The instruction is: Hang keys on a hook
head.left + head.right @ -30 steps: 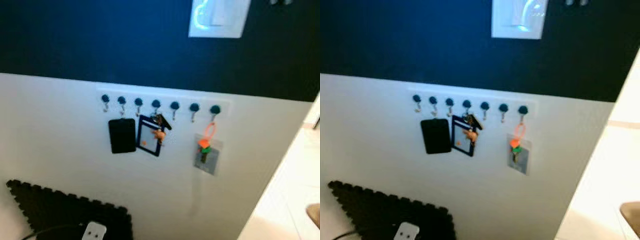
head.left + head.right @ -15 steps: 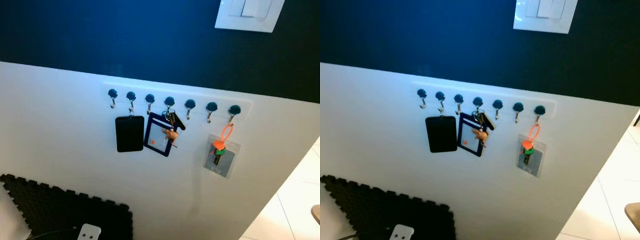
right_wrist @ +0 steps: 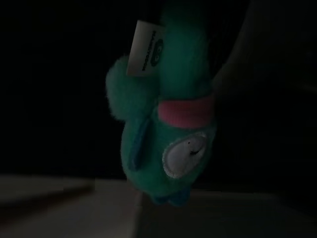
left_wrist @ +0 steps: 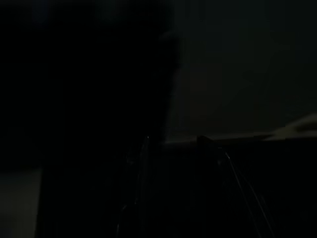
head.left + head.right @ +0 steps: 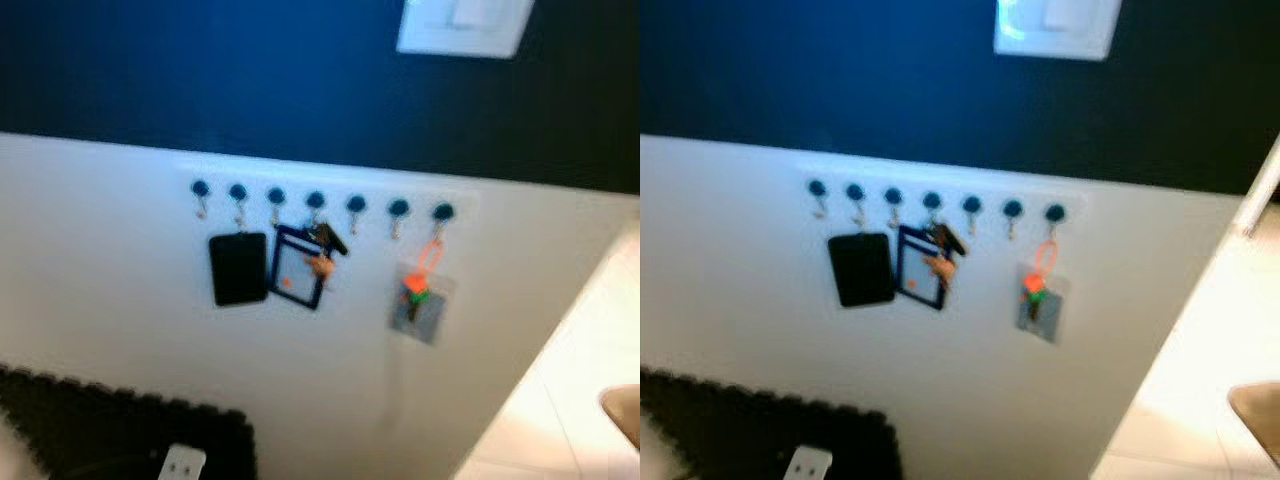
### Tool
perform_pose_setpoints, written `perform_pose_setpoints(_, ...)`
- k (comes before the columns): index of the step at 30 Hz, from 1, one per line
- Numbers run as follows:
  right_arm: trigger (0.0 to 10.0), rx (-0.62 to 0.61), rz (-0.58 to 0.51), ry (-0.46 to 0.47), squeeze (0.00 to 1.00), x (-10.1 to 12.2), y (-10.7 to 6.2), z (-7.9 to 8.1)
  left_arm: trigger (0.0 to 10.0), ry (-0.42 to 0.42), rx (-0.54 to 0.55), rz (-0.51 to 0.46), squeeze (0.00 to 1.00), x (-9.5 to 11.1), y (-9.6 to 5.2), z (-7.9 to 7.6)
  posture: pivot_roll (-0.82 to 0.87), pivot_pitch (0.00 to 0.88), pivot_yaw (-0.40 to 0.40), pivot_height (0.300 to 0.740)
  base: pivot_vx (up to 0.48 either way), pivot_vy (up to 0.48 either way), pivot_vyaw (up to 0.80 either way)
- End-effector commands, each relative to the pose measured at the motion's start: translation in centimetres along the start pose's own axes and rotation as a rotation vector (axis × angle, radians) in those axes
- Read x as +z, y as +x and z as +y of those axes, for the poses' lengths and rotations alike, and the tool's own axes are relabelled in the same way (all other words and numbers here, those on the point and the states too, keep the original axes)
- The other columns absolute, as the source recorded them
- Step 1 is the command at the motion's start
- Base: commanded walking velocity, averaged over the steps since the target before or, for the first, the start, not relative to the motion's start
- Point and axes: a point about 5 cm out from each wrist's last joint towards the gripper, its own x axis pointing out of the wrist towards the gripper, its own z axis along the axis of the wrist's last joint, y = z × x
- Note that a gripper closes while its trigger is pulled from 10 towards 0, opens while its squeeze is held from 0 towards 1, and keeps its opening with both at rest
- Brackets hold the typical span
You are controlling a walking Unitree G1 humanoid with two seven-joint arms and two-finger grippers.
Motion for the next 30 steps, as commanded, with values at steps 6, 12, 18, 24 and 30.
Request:
perform_pose_setpoints(6, 10.0, 0.010, 0.021, 0.003, 0.00, -0.2, 0.3, 2.3, 10.0, -0.001, -0.012, 0.014, 0.00, -0.2, 0.1, -0.6, 0.02, 0.069, -0.022, 0.740, 0.000, 0.000, -0.80)
perform_pose_setpoints(12, 10.0, 0.031, 0.015, -0.016, 0.00, -0.2, 0.4, 4.2, 10.0, 0.001, -0.010, 0.011, 0.00, -0.2, 0.1, -0.6, 0.03, 0.068, -0.024, 0.740, 0.000, 0.000, -0.27)
perform_pose_setpoints(18, 10.0, 0.036, 0.014, -0.026, 0.00, 0.1, 0.5, 5.0, 10.0, -0.001, -0.009, 0.003, 0.00, -0.2, 0.1, -0.6, 0.03, 0.069, -0.028, 0.740, 0.000, 0.000, 0.00)
perform_pose_setpoints(24, 10.0, 0.040, 0.008, -0.036, 0.00, 0.9, 0.8, 5.5, 10.0, -0.017, 0.014, -0.006, 0.00, -0.2, 0.0, -0.3, 0.03, 0.069, -0.029, 0.740, 0.000, 0.000, 0.00)
perform_pose_setpoints(30, 10.0, 0.039, 0.016, -0.043, 0.00, 0.0, 0.5, 5.4, 10.0, -0.037, 0.029, -0.014, 0.00, -0.2, -0.1, -0.1, 0.03, 0.061, -0.031, 0.740, 0.000, 0.000, 0.00)
